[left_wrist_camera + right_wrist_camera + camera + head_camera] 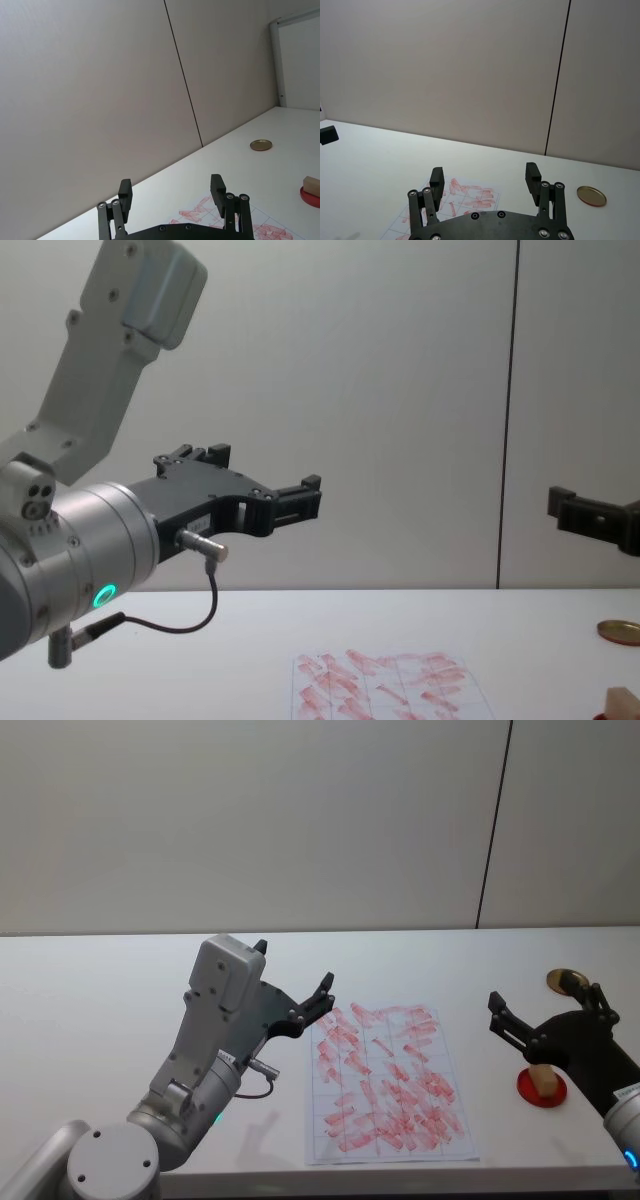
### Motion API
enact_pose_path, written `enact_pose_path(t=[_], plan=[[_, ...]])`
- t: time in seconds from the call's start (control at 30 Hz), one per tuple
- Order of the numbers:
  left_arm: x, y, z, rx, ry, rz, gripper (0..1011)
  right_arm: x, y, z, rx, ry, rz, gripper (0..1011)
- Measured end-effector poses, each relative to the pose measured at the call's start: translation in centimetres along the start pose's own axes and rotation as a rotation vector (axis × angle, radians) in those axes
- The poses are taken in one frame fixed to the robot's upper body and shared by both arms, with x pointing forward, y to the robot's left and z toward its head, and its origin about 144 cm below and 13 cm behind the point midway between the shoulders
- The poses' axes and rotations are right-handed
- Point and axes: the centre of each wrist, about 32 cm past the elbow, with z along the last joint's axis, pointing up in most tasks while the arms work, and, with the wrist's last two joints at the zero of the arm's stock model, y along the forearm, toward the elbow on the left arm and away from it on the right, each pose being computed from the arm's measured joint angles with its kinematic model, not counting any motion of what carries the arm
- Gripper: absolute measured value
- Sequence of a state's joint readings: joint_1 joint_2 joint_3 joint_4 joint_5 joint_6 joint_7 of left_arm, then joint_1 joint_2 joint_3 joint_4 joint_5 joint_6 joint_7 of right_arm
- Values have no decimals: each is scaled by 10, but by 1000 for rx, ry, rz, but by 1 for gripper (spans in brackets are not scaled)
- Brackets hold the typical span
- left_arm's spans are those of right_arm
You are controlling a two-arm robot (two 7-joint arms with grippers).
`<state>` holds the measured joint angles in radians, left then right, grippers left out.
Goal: Use the one hand to pick up the stamp and affix it onto the A4 paper.
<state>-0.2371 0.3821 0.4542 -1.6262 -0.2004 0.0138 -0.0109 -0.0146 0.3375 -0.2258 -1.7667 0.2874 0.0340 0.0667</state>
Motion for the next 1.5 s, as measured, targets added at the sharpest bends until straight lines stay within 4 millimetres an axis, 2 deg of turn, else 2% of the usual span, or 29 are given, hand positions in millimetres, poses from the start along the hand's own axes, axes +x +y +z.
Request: enact_pose_path(t=[1.5], plan=[[0,0,0,0,0,0,993,0,0,0,0,0,0,1001]])
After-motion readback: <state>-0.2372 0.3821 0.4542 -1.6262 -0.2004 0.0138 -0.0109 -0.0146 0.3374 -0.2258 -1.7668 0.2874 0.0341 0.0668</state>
